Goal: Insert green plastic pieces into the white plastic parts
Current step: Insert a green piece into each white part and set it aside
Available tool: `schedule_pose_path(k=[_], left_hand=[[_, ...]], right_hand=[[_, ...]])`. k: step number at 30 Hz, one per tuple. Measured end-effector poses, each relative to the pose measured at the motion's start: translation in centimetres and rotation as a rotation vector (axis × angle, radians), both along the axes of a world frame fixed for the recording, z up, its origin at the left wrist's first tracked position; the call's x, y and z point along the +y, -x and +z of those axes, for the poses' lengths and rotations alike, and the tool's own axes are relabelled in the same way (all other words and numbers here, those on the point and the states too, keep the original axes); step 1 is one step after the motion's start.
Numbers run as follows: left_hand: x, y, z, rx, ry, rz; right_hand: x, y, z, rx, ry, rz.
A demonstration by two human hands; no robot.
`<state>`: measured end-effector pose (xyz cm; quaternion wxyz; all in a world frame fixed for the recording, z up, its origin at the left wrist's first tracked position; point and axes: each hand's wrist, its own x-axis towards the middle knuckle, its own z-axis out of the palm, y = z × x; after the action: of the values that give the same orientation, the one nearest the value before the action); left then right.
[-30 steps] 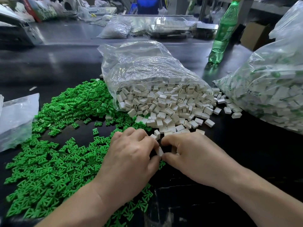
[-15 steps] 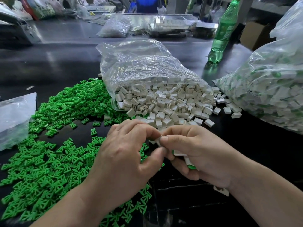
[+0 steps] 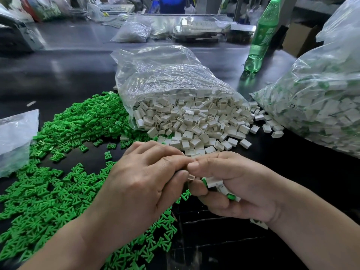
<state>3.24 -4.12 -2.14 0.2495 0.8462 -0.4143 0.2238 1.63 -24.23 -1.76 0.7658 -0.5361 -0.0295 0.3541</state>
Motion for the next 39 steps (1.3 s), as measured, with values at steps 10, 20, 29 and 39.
schedule_pose_path(k=[10, 20, 29, 39], left_hand=[[0.5, 0.5, -0.3, 0.257, -0.291, 0.179], [-0.8, 0.4, -1.7, 0.207, -0.374, 0.112], [0.4, 0.1, -1.1, 0.486, 0.247, 0.251], [0.0, 0.7, -1.0, 0.87, 0.678, 0.064]], right_hand=[[-0.9, -0.8, -0.1, -0.021, -0.159, -0.188], [-0.8, -0.8, -0.3, -0.022, -0.131, -0.246], [-0.3, -0.7, -0.7, -0.115, 0.076, -0.326], [0.9, 0.2, -0.3, -0.29, 0.189, -0.273]])
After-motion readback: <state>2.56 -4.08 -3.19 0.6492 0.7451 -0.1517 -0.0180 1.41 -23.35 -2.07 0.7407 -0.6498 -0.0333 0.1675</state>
